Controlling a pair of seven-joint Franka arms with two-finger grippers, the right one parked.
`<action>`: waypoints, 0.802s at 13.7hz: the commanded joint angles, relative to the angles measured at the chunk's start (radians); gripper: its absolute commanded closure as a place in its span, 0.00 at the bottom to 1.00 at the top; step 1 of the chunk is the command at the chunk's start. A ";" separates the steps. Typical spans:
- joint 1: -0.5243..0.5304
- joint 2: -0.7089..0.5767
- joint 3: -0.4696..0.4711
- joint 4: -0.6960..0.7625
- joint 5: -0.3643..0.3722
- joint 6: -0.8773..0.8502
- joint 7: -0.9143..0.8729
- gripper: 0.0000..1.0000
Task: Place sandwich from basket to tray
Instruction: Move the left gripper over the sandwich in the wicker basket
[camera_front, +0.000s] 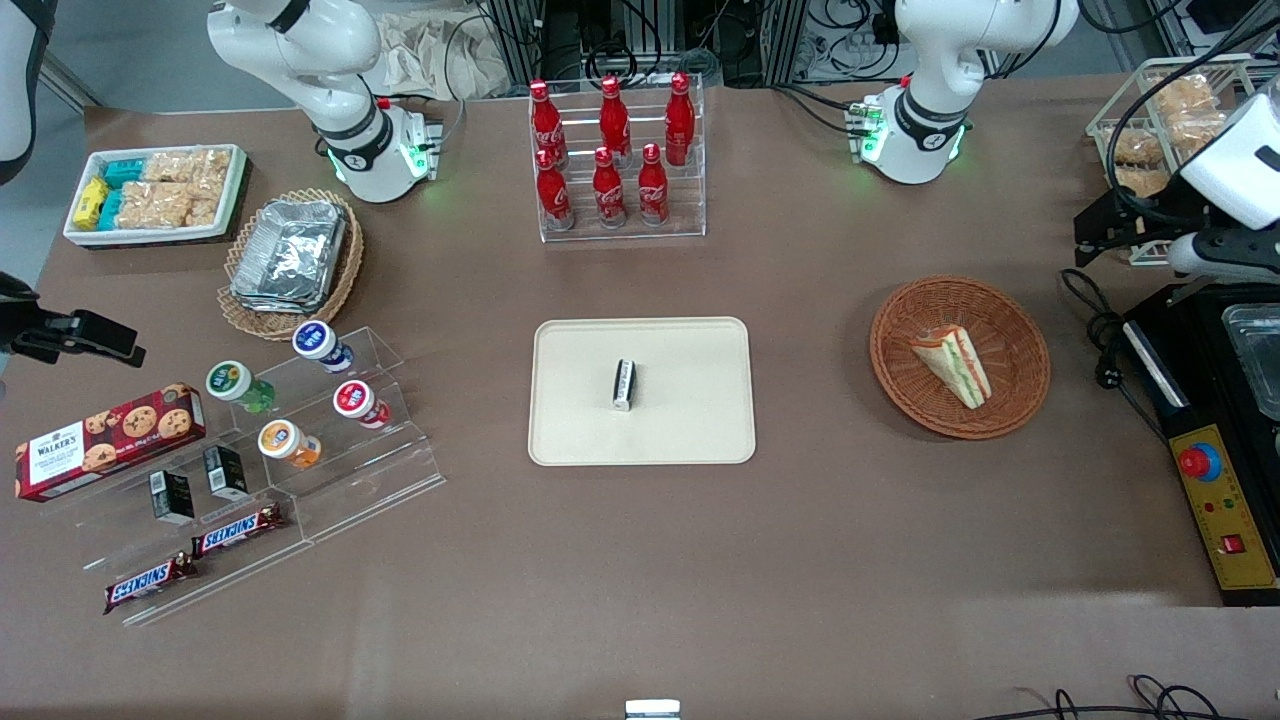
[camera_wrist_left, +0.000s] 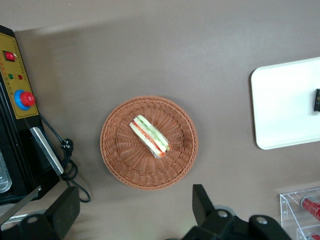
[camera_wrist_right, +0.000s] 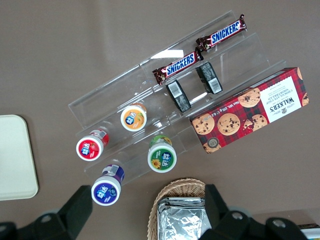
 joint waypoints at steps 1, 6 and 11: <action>-0.004 0.032 -0.002 0.058 0.008 -0.026 -0.044 0.00; -0.006 0.023 -0.020 -0.065 0.002 -0.011 -0.410 0.00; -0.004 -0.194 -0.034 -0.568 0.008 0.418 -0.678 0.00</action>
